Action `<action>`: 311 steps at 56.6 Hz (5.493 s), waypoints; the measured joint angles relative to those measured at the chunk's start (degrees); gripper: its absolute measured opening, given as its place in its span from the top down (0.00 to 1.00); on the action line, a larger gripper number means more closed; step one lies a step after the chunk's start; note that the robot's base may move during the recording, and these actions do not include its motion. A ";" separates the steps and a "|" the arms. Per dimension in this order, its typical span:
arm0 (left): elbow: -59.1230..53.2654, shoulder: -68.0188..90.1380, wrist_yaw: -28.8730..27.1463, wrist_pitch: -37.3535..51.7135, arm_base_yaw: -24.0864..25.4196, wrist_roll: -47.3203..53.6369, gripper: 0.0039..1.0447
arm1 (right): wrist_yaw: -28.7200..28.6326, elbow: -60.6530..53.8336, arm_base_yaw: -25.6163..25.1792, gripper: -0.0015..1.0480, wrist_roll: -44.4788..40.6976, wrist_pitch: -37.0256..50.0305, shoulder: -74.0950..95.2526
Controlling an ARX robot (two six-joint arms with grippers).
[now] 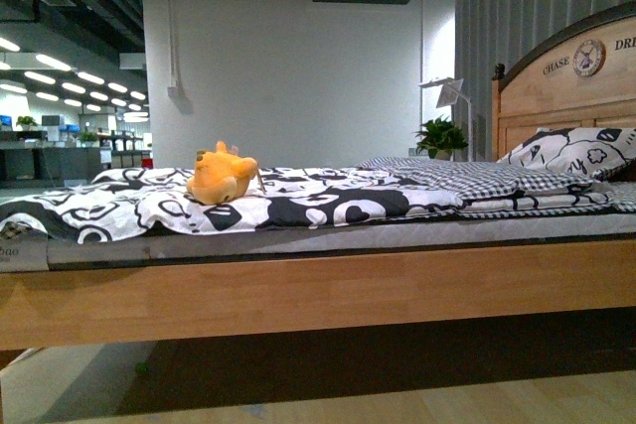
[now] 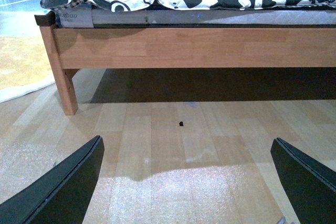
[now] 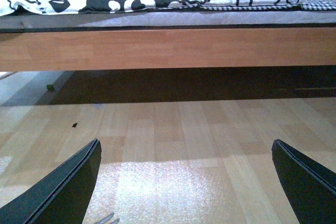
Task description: Put away toys
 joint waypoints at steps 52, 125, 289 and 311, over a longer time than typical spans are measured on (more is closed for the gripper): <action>0.00 -0.02 0.00 0.00 0.00 -0.02 0.06 | 0.00 0.00 0.00 0.06 0.00 0.00 0.00; 0.00 0.00 0.00 0.00 0.00 -0.02 0.06 | 0.00 0.00 0.00 0.06 0.00 0.00 0.00; 0.00 0.00 -0.13 0.07 0.00 0.04 0.06 | 6.58 19.45 8.04 0.06 4.11 36.33 49.33; 0.00 0.00 -0.13 0.07 0.00 0.04 0.06 | 16.79 33.81 15.37 0.06 -11.78 53.00 72.43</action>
